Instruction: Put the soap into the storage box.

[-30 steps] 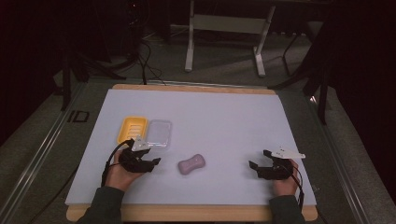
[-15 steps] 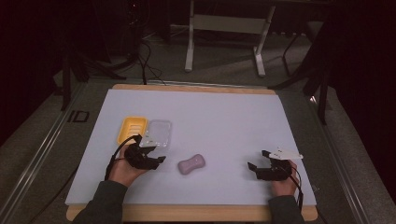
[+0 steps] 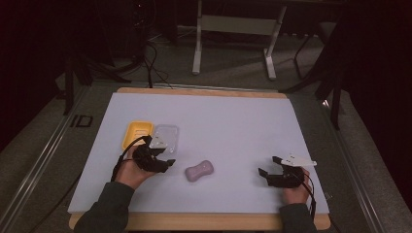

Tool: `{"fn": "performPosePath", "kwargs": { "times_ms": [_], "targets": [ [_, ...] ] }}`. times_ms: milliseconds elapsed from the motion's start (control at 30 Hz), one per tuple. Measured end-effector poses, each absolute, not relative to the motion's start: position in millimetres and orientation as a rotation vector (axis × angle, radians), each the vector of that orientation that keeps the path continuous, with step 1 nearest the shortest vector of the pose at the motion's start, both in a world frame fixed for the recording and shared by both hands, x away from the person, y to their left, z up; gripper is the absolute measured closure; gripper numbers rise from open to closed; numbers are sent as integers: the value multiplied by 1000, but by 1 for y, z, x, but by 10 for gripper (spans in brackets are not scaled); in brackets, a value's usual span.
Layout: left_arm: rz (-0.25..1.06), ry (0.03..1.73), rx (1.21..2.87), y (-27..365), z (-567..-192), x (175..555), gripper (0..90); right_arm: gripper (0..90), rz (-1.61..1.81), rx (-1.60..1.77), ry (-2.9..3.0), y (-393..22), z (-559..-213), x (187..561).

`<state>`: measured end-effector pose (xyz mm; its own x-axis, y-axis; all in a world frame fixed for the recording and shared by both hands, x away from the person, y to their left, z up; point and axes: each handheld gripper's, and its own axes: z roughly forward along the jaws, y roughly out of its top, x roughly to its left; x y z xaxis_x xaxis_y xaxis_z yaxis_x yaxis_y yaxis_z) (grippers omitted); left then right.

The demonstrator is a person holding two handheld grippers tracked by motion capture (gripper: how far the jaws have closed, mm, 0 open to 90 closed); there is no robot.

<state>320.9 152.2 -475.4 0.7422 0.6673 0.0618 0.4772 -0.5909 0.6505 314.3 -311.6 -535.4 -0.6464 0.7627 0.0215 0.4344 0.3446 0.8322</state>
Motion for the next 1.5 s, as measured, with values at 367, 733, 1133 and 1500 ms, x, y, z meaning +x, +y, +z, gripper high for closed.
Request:
{"fn": "performPosePath", "kwargs": {
  "times_ms": [367, 733, 1133, 1500],
  "targets": [
    [408, 842, 2319, 145, -461, 322, 424, 188, 1191, 1038, 2257, -309, -536, 314],
    [400, 799, 2349, 132, -455, 324, 422, 213, 1191, 1027, 2258, -309, -536, 314],
    [388, 768, 2373, 124, -452, 328, 421, 192, 1174, 1024, 2265, -308, -536, 314],
    [365, 736, 2409, 114, -456, 332, 422, 191, 1166, 1013, 2268, -307, -536, 314]
  ]
}}
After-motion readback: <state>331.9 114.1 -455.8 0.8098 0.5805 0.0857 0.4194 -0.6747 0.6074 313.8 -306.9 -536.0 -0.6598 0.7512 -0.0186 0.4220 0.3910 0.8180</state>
